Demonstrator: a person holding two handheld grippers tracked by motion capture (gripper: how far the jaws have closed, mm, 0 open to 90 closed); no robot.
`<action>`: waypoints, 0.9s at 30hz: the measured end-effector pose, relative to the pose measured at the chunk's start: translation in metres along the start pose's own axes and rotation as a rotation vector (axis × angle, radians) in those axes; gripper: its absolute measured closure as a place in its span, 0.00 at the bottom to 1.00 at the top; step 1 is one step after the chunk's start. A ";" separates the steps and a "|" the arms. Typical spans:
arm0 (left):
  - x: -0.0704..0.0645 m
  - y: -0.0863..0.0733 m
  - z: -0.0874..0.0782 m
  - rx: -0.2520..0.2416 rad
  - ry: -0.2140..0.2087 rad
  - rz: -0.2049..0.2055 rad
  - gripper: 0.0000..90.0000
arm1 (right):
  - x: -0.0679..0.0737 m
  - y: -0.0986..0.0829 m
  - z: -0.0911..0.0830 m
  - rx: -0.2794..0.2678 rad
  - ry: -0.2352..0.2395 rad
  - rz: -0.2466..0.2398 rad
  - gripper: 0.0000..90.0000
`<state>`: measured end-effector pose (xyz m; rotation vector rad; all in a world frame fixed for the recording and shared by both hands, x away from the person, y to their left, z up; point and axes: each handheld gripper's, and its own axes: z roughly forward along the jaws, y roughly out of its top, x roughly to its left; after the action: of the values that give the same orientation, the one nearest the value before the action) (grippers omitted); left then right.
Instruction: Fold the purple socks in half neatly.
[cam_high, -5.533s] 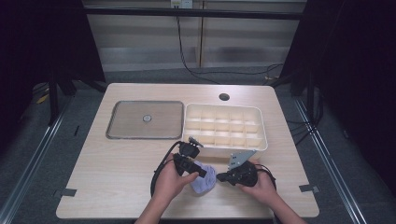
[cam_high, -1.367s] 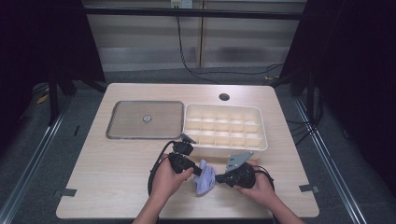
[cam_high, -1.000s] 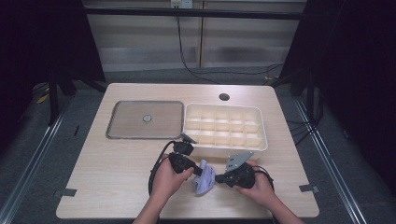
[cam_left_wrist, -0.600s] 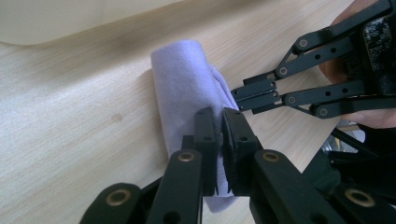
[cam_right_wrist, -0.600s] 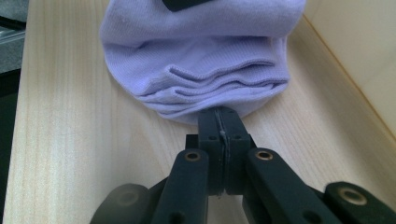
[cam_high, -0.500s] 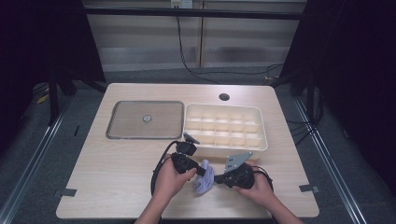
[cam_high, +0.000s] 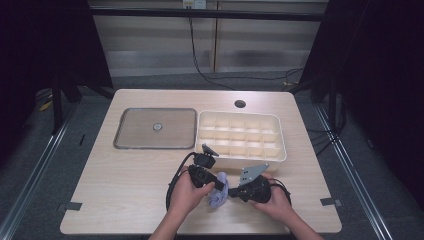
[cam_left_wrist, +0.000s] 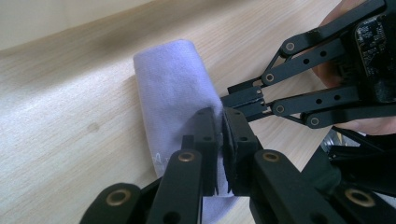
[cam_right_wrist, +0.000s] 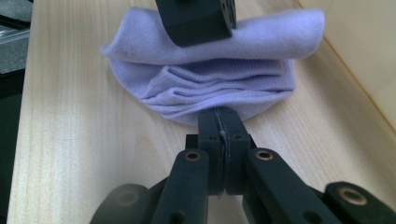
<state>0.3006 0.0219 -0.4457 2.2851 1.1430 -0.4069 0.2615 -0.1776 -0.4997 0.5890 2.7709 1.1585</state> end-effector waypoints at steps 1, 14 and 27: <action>-0.001 0.000 0.001 -0.002 -0.001 0.001 0.94 | 0.000 0.000 0.000 -0.001 0.003 0.002 0.99; -0.002 -0.001 0.004 0.010 0.008 0.003 0.94 | 0.003 0.002 0.003 -0.006 0.010 0.005 0.99; -0.003 -0.002 0.008 0.008 0.008 0.012 0.94 | 0.005 0.002 0.004 -0.014 0.020 0.019 0.99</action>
<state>0.2969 0.0160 -0.4514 2.3018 1.1328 -0.3986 0.2586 -0.1718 -0.5008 0.6072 2.7772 1.1935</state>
